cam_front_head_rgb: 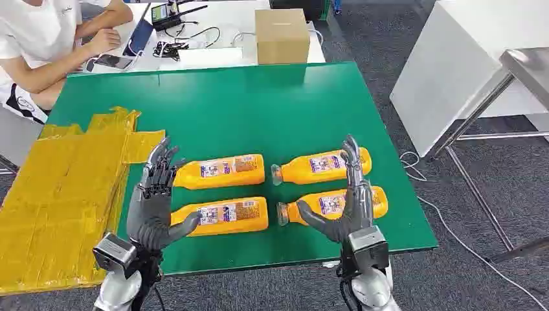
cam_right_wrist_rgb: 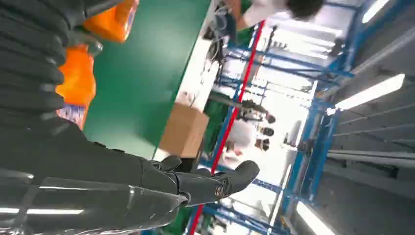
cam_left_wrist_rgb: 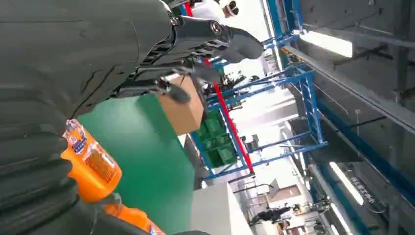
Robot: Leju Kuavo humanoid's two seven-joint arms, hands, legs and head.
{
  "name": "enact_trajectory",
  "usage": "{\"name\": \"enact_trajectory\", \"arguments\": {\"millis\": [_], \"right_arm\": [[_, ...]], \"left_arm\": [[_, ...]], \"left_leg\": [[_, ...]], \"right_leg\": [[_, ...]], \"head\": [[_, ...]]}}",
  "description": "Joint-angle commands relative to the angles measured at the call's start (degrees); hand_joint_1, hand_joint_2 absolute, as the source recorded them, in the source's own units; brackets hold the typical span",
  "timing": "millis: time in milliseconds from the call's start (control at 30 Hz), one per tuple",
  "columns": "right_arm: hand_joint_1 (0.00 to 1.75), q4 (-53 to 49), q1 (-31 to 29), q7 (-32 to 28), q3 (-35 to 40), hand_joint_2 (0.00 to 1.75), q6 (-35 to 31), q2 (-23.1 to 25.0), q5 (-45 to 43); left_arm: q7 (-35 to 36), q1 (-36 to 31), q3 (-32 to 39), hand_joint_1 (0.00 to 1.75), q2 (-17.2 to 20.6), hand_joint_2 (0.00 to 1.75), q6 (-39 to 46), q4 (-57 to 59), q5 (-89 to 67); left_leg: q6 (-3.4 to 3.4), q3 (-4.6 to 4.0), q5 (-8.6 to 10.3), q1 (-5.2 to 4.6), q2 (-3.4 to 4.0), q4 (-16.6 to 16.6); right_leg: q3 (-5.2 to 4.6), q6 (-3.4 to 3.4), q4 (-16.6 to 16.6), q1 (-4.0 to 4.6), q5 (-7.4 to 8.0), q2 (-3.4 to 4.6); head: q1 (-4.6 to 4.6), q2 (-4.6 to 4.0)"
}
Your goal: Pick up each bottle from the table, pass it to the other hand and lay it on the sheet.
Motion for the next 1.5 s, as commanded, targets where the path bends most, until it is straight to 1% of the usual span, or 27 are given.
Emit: {"name": "enact_trajectory", "arguments": {"millis": [33,67,100,200,233,300,333,367,400,433,467,567,600,633,900,933,967,1000,1067,1100,1133,1167,1233,1300,1367,1433,1500], "right_arm": [[0.0,11.6,-12.4,7.7,5.2,1.75,-6.0,-5.2,17.9],[0.0,12.9,-14.6,7.8,6.6,1.75,-5.3,-5.6,19.0],[0.0,13.7,-16.2,8.7,7.6,1.75,-4.7,-5.8,20.4],[0.0,18.5,-22.3,14.8,12.5,1.75,-4.0,-7.0,31.6],[0.0,20.5,-24.1,15.8,13.9,1.75,-3.1,-7.2,33.2],[0.0,25.5,-28.3,17.5,17.0,1.75,-0.9,-7.4,36.3],[0.0,27.5,-29.8,18.0,18.0,1.75,-0.1,-7.2,37.3],[0.0,30.2,-31.7,18.8,19.8,1.75,1.1,-7.3,39.5],[0.0,33.4,-33.7,19.0,21.4,1.75,0.8,-6.9,41.7],[0.0,35.7,-35.1,18.8,23.0,1.75,-0.9,-6.4,44.2],[0.0,37.7,-36.2,19.1,24.0,1.75,-1.2,-5.8,45.4],[0.0,42.8,-38.9,19.9,26.4,1.75,-1.4,-3.8,47.8],[0.0,44.7,-39.9,20.5,27.2,1.75,-0.8,-3.2,48.6],[0.0,46.6,-41.0,20.9,28.0,1.75,-0.7,-2.5,49.5],[0.0,48.1,-41.6,20.9,28.0,1.75,-1.4,-2.0,49.5],[0.0,48.6,-41.8,20.9,28.4,1.75,-1.8,-2.1,49.9],[0.0,50.0,-42.8,21.7,29.5,1.75,-1.6,-1.9,51.7],[0.0,51.5,-43.4,22.3,29.8,1.75,-1.6,-1.5,52.3],[0.0,57.6,-45.8,23.1,30.7,1.75,-1.0,0.5,53.5],[0.0,59.6,-46.5,23.5,30.7,1.75,-1.0,1.1,53.6],[0.0,62.5,-47.4,24.2,30.2,1.75,-0.4,2.0,53.0],[0.0,65.1,-48.3,24.5,29.7,1.75,-1.0,2.7,52.5],[0.0,68.9,-49.4,24.3,27.8,1.75,-2.4,3.9,50.6],[0.0,71.9,-50.6,24.1,25.5,1.75,-2.8,4.8,48.6],[0.0,73.8,-51.8,24.2,22.4,1.75,-1.5,5.9,45.4],[0.0,75.4,-52.9,22.8,17.6,1.75,3.8,7.6,39.3],[0.0,76.3,-53.8,23.6,15.5,1.75,4.4,8.5,36.9]], "left_arm": [[0.7,-4.0,-1.5,0.0,-0.3,1.75,-2.1,5.9,1.3],[0.8,-4.4,-1.8,0.0,-0.4,1.75,-2.6,6.3,1.4],[0.8,-4.8,-1.9,0.0,-0.5,1.75,-2.9,6.5,1.5],[0.7,-5.5,-1.6,0.0,-1.3,1.75,-3.9,6.5,3.0],[0.7,-5.7,-1.4,0.0,-1.3,1.75,-3.9,6.3,3.2],[0.7,-6.4,-0.8,0.0,-1.3,1.75,-4.0,6.2,3.9],[0.8,-6.7,-0.4,0.0,-1.3,1.75,-4.1,6.1,4.2],[0.8,-7.1,-0.2,0.0,-1.3,1.75,-4.2,6.2,4.4],[0.9,-7.5,0.4,0.0,-1.3,1.75,-4.2,6.2,4.6],[0.9,-8.1,0.7,0.0,-1.3,1.75,-4.3,6.3,4.8],[0.9,-8.6,0.8,0.0,-1.1,1.75,-4.4,6.4,4.8],[0.9,-10.0,1.1,0.0,-1.0,1.75,-4.6,6.5,4.8],[1.0,-10.3,1.0,0.0,-0.9,1.75,-4.9,6.6,4.7],[1.0,-10.6,0.9,0.0,-1.0,1.75,-5.0,6.8,4.7],[0.9,-10.5,0.7,0.0,-1.2,1.75,-5.0,6.9,4.7],[0.9,-10.6,0.6,0.0,-1.1,1.75,-5.0,7.0,4.7],[0.9,-10.9,0.3,0.0,-1.1,1.75,-5.1,7.2,4.7],[0.9,-11.2,0.2,0.0,-1.1,1.75,-5.2,7.4,4.7],[0.9,-11.9,-0.4,0.0,-1.3,1.75,-5.3,8.0,4.6],[0.9,-12.1,-0.5,0.0,-1.3,1.75,-5.5,8.2,4.7],[1.0,-12.4,-0.8,0.0,-1.5,1.75,-5.6,8.7,4.8],[1.0,-12.6,-1.0,0.0,-1.6,1.75,-5.6,9.1,4.8],[1.0,-12.9,-1.3,0.0,-1.7,1.75,-5.6,9.7,5.0],[1.0,-13.4,-1.6,0.0,-1.8,1.75,-5.7,10.3,5.3],[1.0,-13.8,-2.0,0.0,-2.1,1.75,-5.9,10.9,5.7],[1.1,-14.4,-2.5,0.0,-2.4,1.75,-6.1,11.8,5.9],[1.1,-14.8,-2.8,0.0,-2.5,1.75,-6.1,12.5,6.1]], "left_leg": [[-0.02,0.18,-0.03,0.01,0.14,0.0],[-0.02,0.4,-0.1,-0.02,0.16,-0.1],[-0.01,0.23,-0.04,-0.01,0.15,-0.1],[0.02,0.34,-0.05,-0.03,0.23,0.0],[0.04,0.21,0.01,-0.02,0.23,0.0],[0.02,0.48,-0.07,-0.05,0.34,0.0],[0.04,0.34,-0.01,-0.01,0.37,0.0],[0.03,0.48,-0.05,-0.03,0.38,0.0],[0.05,0.3,0.02,-0.02,0.33,0.0],[0.03,0.44,-0.03,-0.02,0.34,0.0],[0.04,0.32,0.02,-0.01,0.28,0.0],[0.02,0.44,-0.02,-0.02,0.3,0.0],[0.04,0.24,0.06,-0.01,0.2,0.0],[0.03,0.4,0.0,-0.02,0.23,0.0],[0.05,0.23,0.06,-0.01,0.09,0.0],[0.04,0.38,0.01,-0.04,0.03,0.0],[0.04,0.27,0.05,-0.03,0.04,0.0],[0.03,0.41,-0.01,-0.03,0.05,0.0],[0.05,0.15,0.1,-0.03,0.06,0.0],[0.03,0.34,0.02,-0.04,0.13,0.0],[0.05,0.18,0.09,-0.02,0.09,0.0],[0.02,0.38,0.02,-0.03,0.1,0.0],[0.05,0.2,0.11,-0.05,0.03,0.0],[0.04,0.25,0.08,-0.04,0.02,0.0],[0.05,0.31,0.05,-0.05,-0.02,0.0],[0.06,0.36,0.03,-0.05,-0.04,0.0],[0.08,0.13,0.12,-0.04,-0.01,0.0]], "right_leg": [[0.16,0.02,-0.1,0.02,0.03,0.1],[0.36,0.04,-0.1,-0.02,-0.04,0.09],[0.2,0.03,-0.1,0.0,0.02,0.1],[0.29,0.05,0.0,-0.02,0.0,0.15],[0.16,0.03,0.0,-0.01,0.04,0.17],[0.41,0.04,0.0,-0.03,-0.02,0.23],[0.27,0.03,0.0,0.0,0.05,0.29],[0.41,0.04,0.0,-0.01,0.01,0.28],[0.24,0.03,0.0,-0.01,0.06,0.26],[0.38,0.03,0.0,-0.01,0.0,0.24],[0.28,0.02,0.0,0.0,0.04,0.2],[0.38,0.02,0.0,-0.01,-0.02,0.19],[0.22,0.02,0.0,0.0,0.03,0.12],[0.37,0.02,0.0,-0.01,-0.03,0.13],[0.24,0.02,0.0,0.0,0.0,0.01],[0.39,0.03,0.0,-0.03,-0.08,-0.06],[0.28,0.03,0.0,-0.02,-0.04,-0.04],[0.43,0.03,0.0,-0.01,-0.09,-0.06],[0.16,0.02,0.0,-0.01,0.02,-0.01],[0.33,0.02,0.1,-0.01,-0.04,0.03],[0.19,0.01,0.0,0.01,0.02,0.02],[0.38,0.02,0.1,0.0,-0.05,0.0],[0.2,0.01,0.0,-0.03,0.01,-0.04],[0.25,0.02,0.0,-0.02,-0.02,-0.06],[0.32,0.03,0.1,-0.04,-0.08,-0.12],[0.38,0.03,0.1,-0.03,-0.11,-0.15],[0.14,0.03,0.1,-0.03,-0.01,-0.09]], "head": [[0.0,0.0],[0.0,0.0],[0.0,0.0],[0.0,0.0],[0.0,0.0],[0.0,0.0],[0.0,0.0],[0.0,0.0],[0.0,0.0],[0.0,0.0],[0.0,0.0],[0.0,0.0],[0.0,0.0],[0.0,0.0],[0.0,0.0],[0.0,0.0],[0.0,0.0],[0.0,0.0],[0.0,0.0],[0.0,0.0],[0.0,0.0],[0.0,0.0],[0.0,0.0],[0.0,0.0],[0.0,0.0],[0.0,0.0],[0.0,0.0]]}}
